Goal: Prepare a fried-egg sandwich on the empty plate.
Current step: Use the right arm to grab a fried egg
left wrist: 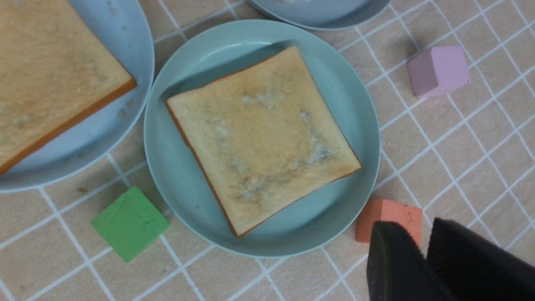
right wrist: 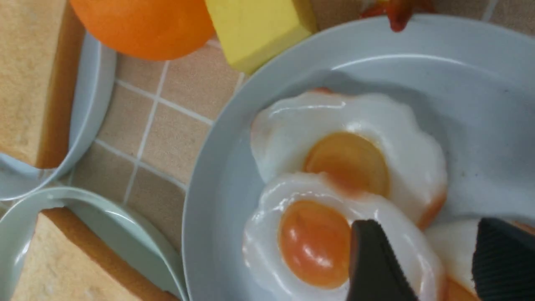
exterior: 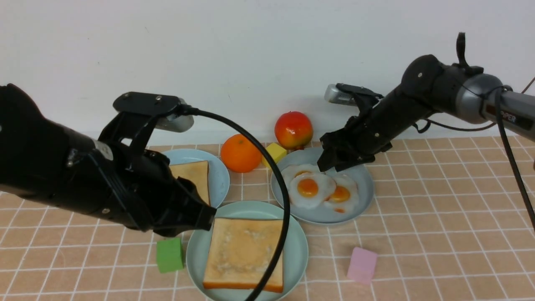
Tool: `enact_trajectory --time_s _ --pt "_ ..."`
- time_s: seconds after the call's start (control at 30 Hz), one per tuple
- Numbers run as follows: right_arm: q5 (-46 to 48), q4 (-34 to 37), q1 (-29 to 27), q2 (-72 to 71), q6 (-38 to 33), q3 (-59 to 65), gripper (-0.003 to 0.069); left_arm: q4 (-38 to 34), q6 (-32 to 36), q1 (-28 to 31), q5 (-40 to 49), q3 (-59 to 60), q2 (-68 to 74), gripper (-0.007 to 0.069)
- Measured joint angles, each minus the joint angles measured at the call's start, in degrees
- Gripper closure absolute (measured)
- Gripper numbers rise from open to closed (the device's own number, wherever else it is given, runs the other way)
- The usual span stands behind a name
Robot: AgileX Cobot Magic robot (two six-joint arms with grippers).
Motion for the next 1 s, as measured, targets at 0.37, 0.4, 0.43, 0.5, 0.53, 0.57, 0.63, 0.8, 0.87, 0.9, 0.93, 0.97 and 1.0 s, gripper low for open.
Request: enact_trajectory --time_s 0.37,0.4,0.43,0.5,0.53,0.57,0.63,0.8,0.87,0.9,0.93,0.97,1.0 --pt "3.22 1.65 0.00 2.69 -1.29 -0.09 0.0330 0.23 0.00 0.00 -0.05 0.00 0.00 0.0477" --pt "3.45 1.78 0.00 2.83 -1.62 -0.14 0.0346 0.29 0.00 0.00 -0.05 0.00 0.00 0.0477" --pt "3.45 2.06 0.00 3.09 -1.75 -0.20 0.0373 0.41 0.00 0.00 -0.17 0.00 0.00 0.0477" --pt "3.45 2.18 0.00 3.14 -1.75 -0.27 0.0418 0.41 0.00 0.00 -0.17 0.00 0.00 0.0477" --pt "3.58 2.35 -0.06 3.14 -1.75 -0.27 0.0437 0.41 0.00 0.00 -0.17 0.00 0.00 0.0477" --pt "3.72 2.60 -0.12 3.14 -1.75 -0.27 0.0461 0.41 0.00 0.00 -0.17 0.00 0.00 0.0475" --pt "4.18 3.01 -0.49 3.14 -1.75 -0.38 0.0503 0.48 0.00 0.00 -0.17 0.00 0.00 0.0475" --pt "5.76 4.73 -1.71 3.02 -1.75 -0.44 0.0575 0.86 0.00 0.00 -0.17 0.00 0.00 0.0474" --pt "6.55 5.32 -2.30 2.40 -1.75 -0.44 0.0599 1.25 0.00 0.00 -0.17 0.00 0.00 0.0474" --pt "6.80 5.32 -2.70 1.82 -1.75 -0.44 0.0604 1.49 0.00 0.00 -0.17 0.00 0.00 0.0474" --pt "7.02 5.27 -3.04 1.22 -1.75 -0.44 0.0604 1.61 -0.16 0.00 -0.17 0.00 0.00 0.0474" --pt "7.14 5.27 -3.46 0.55 -1.75 -0.39 0.0604 1.77 -0.47 0.00 -0.04 -0.06 0.00 0.0474" --pt "7.52 5.13 -4.18 -0.70 -1.75 -0.39 0.0604 1.96 -0.92 0.00 0.14 -0.21 0.00 0.0473"
